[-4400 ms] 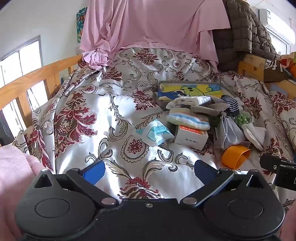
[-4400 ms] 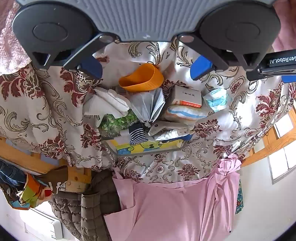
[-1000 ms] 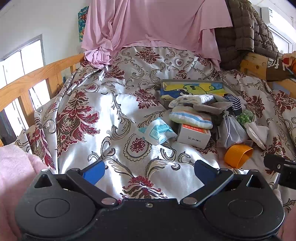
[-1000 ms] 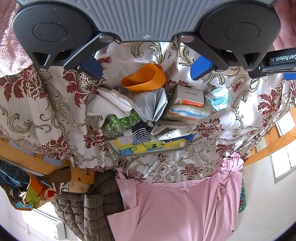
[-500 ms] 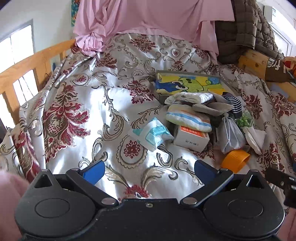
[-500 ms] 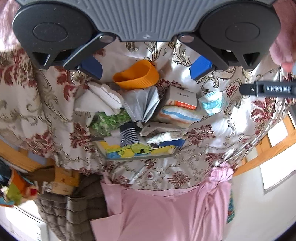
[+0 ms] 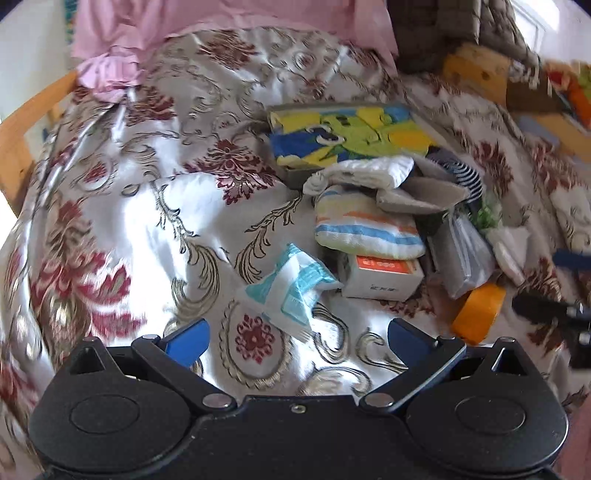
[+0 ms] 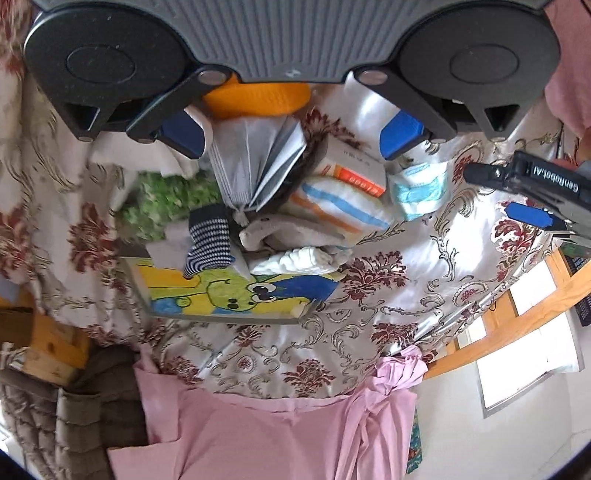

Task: Organize soft objects
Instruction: 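Reach the left gripper to the light-blue wipe pack while the right gripper reaches the grey mask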

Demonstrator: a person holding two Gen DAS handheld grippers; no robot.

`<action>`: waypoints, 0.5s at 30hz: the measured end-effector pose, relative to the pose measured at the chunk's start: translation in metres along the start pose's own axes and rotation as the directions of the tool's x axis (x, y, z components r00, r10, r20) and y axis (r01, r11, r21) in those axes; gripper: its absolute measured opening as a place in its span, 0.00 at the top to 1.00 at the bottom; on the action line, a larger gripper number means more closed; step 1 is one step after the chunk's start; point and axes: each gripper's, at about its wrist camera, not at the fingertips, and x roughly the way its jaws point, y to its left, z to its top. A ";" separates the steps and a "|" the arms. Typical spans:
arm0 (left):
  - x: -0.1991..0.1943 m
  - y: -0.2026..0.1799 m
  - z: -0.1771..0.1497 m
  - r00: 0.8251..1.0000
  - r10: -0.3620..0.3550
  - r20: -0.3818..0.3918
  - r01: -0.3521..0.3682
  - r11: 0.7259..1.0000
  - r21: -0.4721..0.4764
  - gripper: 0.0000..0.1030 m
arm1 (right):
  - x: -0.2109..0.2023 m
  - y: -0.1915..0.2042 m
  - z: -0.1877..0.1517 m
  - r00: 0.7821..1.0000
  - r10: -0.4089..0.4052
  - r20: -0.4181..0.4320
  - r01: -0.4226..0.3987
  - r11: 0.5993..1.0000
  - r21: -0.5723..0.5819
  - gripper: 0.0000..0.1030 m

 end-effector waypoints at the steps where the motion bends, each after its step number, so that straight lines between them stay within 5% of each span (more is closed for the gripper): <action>1: 0.006 0.002 0.004 1.000 -0.001 -0.008 0.001 1.000 0.020 0.01 | 0.006 -0.003 0.003 1.000 -0.004 -0.002 0.004 1.000 -0.004 0.00; 11: 0.052 0.013 0.020 0.996 -0.088 -0.023 0.090 0.991 0.100 0.01 | 0.058 -0.024 0.010 0.999 0.047 -0.024 -0.047 0.999 -0.023 0.00; 15: 0.067 0.009 0.022 0.997 -0.080 -0.019 0.082 0.981 0.178 0.01 | 0.076 -0.025 0.009 0.999 0.006 -0.054 -0.009 0.999 -0.048 0.00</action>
